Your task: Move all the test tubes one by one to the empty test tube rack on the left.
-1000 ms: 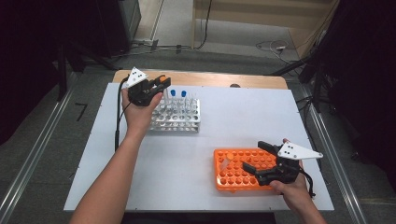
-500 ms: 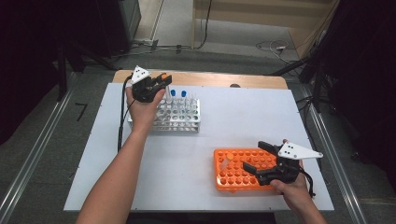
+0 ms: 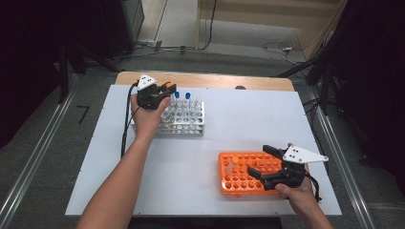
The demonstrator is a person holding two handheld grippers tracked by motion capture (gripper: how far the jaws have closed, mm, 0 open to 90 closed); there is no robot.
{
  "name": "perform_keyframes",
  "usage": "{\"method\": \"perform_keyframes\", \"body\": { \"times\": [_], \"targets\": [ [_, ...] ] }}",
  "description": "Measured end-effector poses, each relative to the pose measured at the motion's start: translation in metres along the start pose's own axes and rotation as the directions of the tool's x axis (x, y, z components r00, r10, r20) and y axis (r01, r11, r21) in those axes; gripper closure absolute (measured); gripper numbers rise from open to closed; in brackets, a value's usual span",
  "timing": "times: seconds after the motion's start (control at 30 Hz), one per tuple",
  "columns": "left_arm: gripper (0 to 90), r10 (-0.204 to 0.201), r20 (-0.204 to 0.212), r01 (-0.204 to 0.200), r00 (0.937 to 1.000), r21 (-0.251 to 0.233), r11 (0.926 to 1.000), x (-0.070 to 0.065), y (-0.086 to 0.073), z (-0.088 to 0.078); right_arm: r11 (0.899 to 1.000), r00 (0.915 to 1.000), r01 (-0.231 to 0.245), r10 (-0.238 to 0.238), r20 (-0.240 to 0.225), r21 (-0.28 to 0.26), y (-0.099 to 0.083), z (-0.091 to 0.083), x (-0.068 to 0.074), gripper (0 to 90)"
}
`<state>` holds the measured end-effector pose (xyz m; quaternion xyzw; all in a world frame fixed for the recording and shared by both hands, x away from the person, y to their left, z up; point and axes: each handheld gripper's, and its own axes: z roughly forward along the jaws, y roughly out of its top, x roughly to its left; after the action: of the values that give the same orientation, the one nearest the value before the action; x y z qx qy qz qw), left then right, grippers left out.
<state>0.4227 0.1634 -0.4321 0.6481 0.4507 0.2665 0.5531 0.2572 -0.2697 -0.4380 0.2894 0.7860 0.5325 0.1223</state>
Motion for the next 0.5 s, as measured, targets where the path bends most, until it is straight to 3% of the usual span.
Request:
{"method": "perform_keyframes", "body": {
  "times": [0.27, 0.37, 0.5],
  "targets": [
    [69.6, 0.035, 0.000, -0.035, 0.9994, 0.033, 0.9988, -0.0041, -0.0007, 0.0007, 1.000, 0.9999, 0.008, -0.008, -0.010, 0.006, -0.0011, 0.0027, 0.0016, 0.6],
    [64.2, 0.010, 0.016, -0.011, 0.9998, 0.042, 0.9990, -0.0038, -0.0007, -0.0001, 1.000, 0.9998, 0.012, -0.012, -0.014, 0.008, -0.0013, 0.0033, 0.0026, 0.6],
    [49.9, -0.021, 0.016, 0.020, 0.9996, 0.045, 0.9988, -0.0051, 0.0010, -0.0051, 1.000, 0.9996, 0.014, -0.013, -0.024, 0.010, -0.0015, 0.0042, 0.0037, 0.6]
  ]
}}
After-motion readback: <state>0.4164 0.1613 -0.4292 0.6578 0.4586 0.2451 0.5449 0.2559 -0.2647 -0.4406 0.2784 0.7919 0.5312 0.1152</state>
